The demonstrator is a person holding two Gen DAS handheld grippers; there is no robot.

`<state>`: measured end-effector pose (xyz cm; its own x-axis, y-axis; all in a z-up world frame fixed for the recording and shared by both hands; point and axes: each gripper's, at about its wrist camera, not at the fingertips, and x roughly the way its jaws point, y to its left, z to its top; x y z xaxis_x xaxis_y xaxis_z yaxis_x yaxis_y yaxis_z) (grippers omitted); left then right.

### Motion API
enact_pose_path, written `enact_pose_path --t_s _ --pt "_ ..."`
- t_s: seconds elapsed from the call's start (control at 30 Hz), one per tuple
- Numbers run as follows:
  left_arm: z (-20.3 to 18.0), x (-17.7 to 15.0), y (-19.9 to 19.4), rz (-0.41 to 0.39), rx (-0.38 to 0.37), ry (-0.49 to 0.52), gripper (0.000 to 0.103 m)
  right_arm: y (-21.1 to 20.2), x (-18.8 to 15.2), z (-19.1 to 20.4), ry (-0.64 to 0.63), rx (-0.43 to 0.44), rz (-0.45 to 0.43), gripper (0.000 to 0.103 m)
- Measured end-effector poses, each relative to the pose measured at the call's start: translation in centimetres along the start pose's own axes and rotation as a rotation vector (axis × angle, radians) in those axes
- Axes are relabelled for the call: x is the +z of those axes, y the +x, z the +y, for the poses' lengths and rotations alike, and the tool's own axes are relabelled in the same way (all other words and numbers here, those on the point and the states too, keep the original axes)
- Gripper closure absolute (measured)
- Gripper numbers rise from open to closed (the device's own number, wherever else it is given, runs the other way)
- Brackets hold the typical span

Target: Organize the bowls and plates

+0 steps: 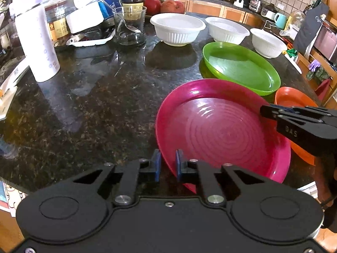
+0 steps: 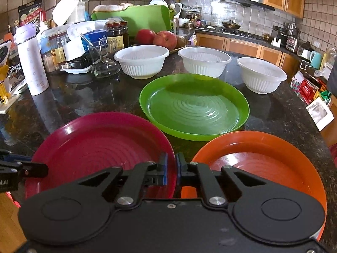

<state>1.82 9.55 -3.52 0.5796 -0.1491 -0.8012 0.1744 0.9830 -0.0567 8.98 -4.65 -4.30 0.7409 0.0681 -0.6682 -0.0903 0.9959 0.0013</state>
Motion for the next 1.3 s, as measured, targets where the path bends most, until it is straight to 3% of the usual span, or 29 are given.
enact_pose_path --t_s 0.3,1.0,1.3 --pt "1.4 0.5 -0.6 -0.037 0.020 -0.011 0.084 -0.4 0.5 1.8 0.008 -0.007 -0.016 0.094" --pt "8.5 2.7 -0.2 -0.084 0.129 0.001 0.084 2.0 3.4 8.2 0.042 0.090 -0.005 0.093" --pt "10.8 3.1 0.2 -0.069 0.123 0.007 0.084 2.7 3.8 9.7 0.046 0.089 -0.007 0.092"
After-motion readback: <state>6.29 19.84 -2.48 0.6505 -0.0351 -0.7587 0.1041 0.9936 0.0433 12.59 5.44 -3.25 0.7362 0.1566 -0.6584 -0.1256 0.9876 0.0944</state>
